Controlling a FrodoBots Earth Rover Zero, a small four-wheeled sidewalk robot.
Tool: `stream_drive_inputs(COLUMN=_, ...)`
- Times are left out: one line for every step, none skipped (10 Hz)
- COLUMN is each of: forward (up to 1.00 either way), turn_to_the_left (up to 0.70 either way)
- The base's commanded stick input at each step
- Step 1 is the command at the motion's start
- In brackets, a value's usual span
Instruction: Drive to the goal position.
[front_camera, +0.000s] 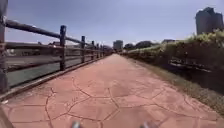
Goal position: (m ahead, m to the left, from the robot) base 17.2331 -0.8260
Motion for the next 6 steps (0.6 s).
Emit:
stream_drive_inputs(forward=0.85, turn_to_the_left=-0.07)
stream_drive_inputs(forward=0.85, turn_to_the_left=0.0)
stream_drive_inputs(forward=0.85, turn_to_the_left=0.0)
stream_drive_inputs(forward=0.85, turn_to_the_left=0.0)
stream_drive_inputs(forward=0.85, turn_to_the_left=0.0)
stream_drive_inputs(forward=0.85, turn_to_the_left=0.0)
